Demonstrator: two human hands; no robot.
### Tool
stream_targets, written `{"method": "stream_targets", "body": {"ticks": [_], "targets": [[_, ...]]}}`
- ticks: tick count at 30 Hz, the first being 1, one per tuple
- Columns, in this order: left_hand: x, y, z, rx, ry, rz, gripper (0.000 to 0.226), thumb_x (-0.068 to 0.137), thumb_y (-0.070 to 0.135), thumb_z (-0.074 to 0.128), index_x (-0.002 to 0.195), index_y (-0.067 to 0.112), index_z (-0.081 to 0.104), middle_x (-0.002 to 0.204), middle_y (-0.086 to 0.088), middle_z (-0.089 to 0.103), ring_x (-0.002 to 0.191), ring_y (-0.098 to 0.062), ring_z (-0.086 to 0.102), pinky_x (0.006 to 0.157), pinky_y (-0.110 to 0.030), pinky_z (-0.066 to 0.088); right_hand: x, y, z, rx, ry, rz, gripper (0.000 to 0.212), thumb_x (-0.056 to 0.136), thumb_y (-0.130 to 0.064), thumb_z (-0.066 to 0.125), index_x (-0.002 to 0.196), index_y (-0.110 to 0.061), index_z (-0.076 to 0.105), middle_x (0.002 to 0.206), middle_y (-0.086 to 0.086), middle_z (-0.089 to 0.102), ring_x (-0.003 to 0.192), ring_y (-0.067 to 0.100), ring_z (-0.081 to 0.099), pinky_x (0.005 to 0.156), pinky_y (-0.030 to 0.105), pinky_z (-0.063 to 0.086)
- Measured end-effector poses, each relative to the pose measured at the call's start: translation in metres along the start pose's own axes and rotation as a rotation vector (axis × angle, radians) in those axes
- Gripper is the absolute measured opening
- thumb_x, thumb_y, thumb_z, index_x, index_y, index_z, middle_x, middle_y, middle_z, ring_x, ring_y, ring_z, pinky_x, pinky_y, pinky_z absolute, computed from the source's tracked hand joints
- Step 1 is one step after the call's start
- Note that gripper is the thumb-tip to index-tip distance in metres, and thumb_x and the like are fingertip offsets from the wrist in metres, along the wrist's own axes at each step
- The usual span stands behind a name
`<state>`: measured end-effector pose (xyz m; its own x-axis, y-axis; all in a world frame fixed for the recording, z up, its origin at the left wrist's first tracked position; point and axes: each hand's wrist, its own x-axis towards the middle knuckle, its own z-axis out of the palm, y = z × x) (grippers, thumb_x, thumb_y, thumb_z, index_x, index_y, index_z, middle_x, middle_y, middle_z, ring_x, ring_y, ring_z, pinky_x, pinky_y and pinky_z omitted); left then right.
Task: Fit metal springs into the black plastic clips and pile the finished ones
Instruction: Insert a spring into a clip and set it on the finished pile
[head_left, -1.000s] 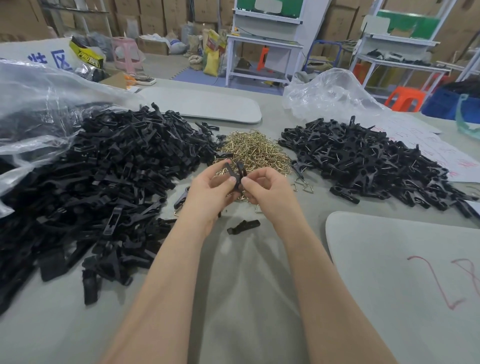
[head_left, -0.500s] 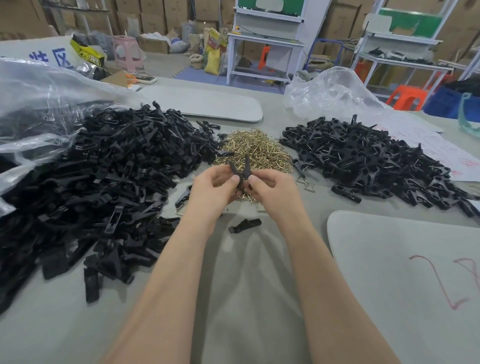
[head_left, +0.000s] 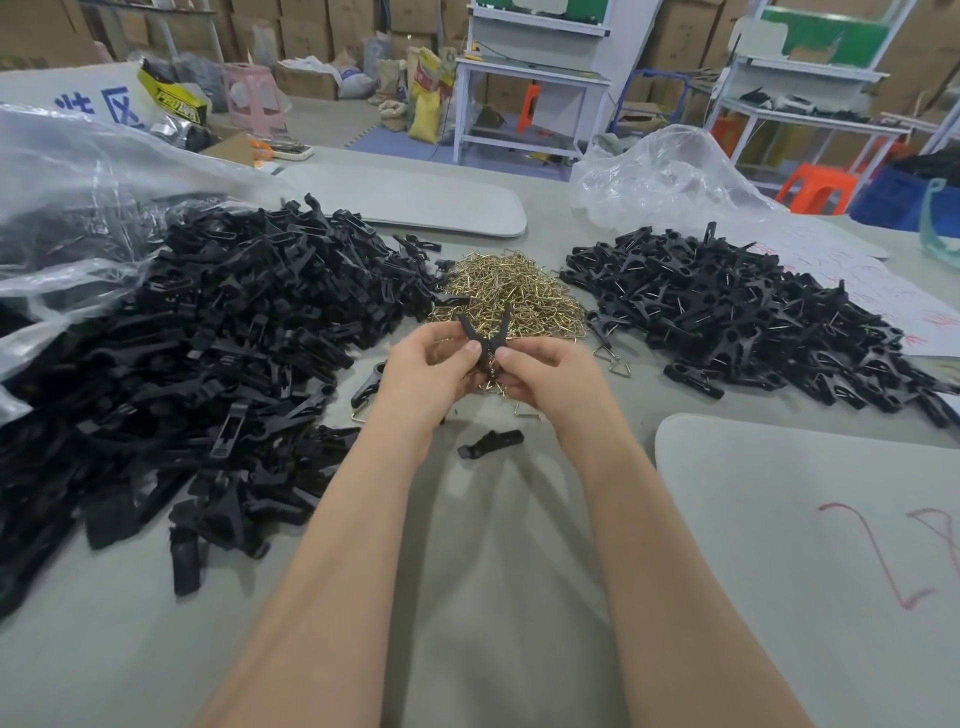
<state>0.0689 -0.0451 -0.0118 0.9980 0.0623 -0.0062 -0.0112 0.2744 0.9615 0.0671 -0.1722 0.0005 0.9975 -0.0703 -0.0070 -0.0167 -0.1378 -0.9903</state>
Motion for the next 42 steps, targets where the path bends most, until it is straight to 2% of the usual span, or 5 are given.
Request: {"method": "stream_targets", "body": {"ticks": [9, 17, 24, 31, 42], "targets": [[-0.0008, 0.0015, 0.0002, -0.018, -0.023, -0.007, 0.013, 0.092, 0.004, 0.057, 0.099, 0.014, 0.062, 0.089, -0.001, 0.07, 0.08, -0.008, 0.069, 0.067, -0.014, 0.052, -0.0008, 0.0008, -0.0032, 0.039, -0.015, 0.011, 0.003, 0.087, -0.015, 0.068, 0.087, -0.018, 0.068, 0.078, 0.0, 0.068, 0.074, 0.012, 0.061, 0.081, 0.031, 0.054], [-0.0034, 0.0029, 0.0016, -0.042, -0.034, -0.009, 0.013, 0.091, 0.003, 0.058, 0.094, 0.015, 0.063, 0.079, 0.005, 0.071, 0.076, -0.007, 0.068, 0.066, -0.015, 0.052, 0.0005, 0.0001, -0.0028, 0.06, -0.001, 0.011, 0.003, 0.087, -0.013, 0.067, 0.09, -0.014, 0.067, 0.075, 0.001, 0.067, 0.069, 0.01, 0.059, 0.073, 0.024, 0.052], [-0.0043, 0.0049, 0.0028, -0.069, -0.053, -0.037, 0.01, 0.092, 0.004, 0.058, 0.097, 0.012, 0.062, 0.088, -0.002, 0.071, 0.078, -0.009, 0.07, 0.065, -0.015, 0.053, 0.0019, 0.0007, -0.0075, 0.072, -0.002, 0.018, 0.02, 0.087, -0.011, 0.067, 0.105, -0.002, 0.067, 0.081, 0.006, 0.067, 0.066, 0.007, 0.059, 0.069, 0.019, 0.052], [-0.0035, 0.005, 0.0023, -0.062, -0.042, -0.041, 0.009, 0.092, 0.004, 0.058, 0.096, 0.012, 0.061, 0.087, -0.004, 0.07, 0.076, -0.009, 0.069, 0.064, -0.014, 0.053, 0.0002, -0.001, -0.0074, 0.039, -0.025, 0.014, 0.005, 0.086, -0.01, 0.067, 0.091, -0.012, 0.067, 0.074, 0.001, 0.067, 0.064, 0.006, 0.058, 0.07, 0.02, 0.052], [-0.0058, 0.0072, 0.0033, -0.082, -0.049, -0.054, 0.01, 0.091, 0.002, 0.058, 0.093, 0.012, 0.061, 0.079, -0.001, 0.07, 0.07, -0.006, 0.069, 0.063, -0.013, 0.053, -0.0008, -0.0014, -0.0085, 0.054, -0.023, -0.004, 0.013, 0.086, -0.012, 0.067, 0.098, -0.007, 0.069, 0.074, -0.001, 0.068, 0.067, 0.007, 0.059, 0.075, 0.025, 0.052]]}}
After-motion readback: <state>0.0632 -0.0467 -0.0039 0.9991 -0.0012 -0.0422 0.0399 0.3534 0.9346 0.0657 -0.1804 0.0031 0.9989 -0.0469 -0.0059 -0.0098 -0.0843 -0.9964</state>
